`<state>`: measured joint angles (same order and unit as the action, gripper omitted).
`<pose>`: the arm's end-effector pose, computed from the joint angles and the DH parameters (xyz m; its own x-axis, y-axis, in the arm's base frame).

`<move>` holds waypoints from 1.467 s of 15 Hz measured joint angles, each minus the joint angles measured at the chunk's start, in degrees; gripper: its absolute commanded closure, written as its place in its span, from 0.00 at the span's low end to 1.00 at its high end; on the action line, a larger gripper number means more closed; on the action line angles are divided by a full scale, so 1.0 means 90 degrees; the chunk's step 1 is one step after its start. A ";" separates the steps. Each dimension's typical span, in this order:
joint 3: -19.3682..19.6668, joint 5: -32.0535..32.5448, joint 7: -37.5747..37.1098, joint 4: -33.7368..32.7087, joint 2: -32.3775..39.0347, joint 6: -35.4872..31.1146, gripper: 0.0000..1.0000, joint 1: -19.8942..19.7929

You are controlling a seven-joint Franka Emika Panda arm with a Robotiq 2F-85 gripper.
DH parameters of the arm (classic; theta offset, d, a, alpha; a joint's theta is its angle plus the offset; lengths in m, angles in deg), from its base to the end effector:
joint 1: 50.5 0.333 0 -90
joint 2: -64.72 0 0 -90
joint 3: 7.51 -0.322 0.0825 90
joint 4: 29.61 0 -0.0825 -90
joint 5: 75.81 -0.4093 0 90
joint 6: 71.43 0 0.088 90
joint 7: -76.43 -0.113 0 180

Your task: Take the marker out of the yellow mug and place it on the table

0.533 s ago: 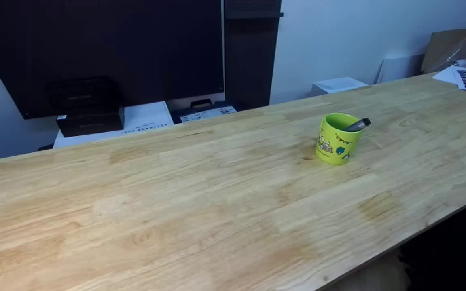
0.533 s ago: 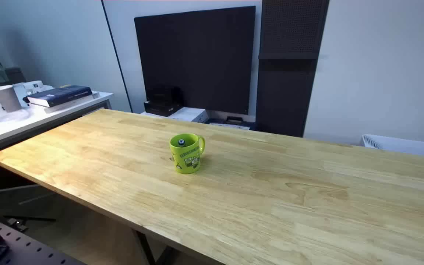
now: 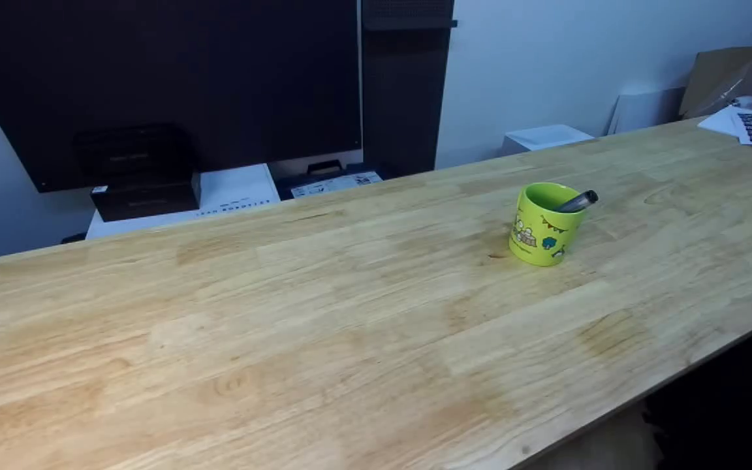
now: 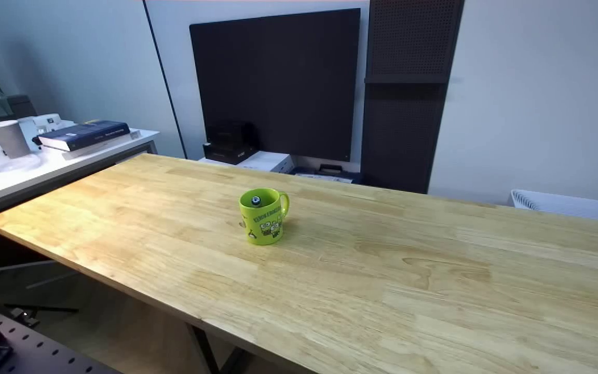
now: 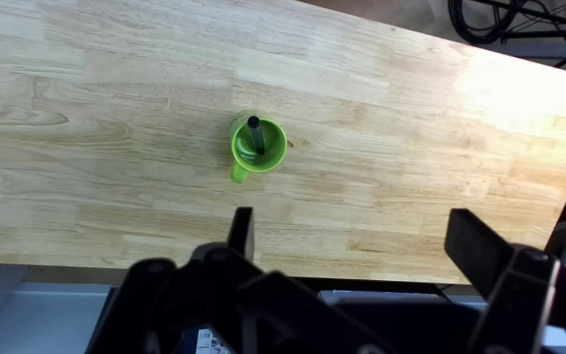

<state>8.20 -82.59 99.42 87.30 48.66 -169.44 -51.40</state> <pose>0.4720 -0.1401 0.5481 0.9947 0.1018 0.0175 0.1032 -0.9746 -0.1987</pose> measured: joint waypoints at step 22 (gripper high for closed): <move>-0.0996 0.1334 0.0304 0.1533 0.2108 -0.3507 0.00 -0.0151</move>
<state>-0.76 -70.59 102.16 101.09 67.64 -201.00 -52.76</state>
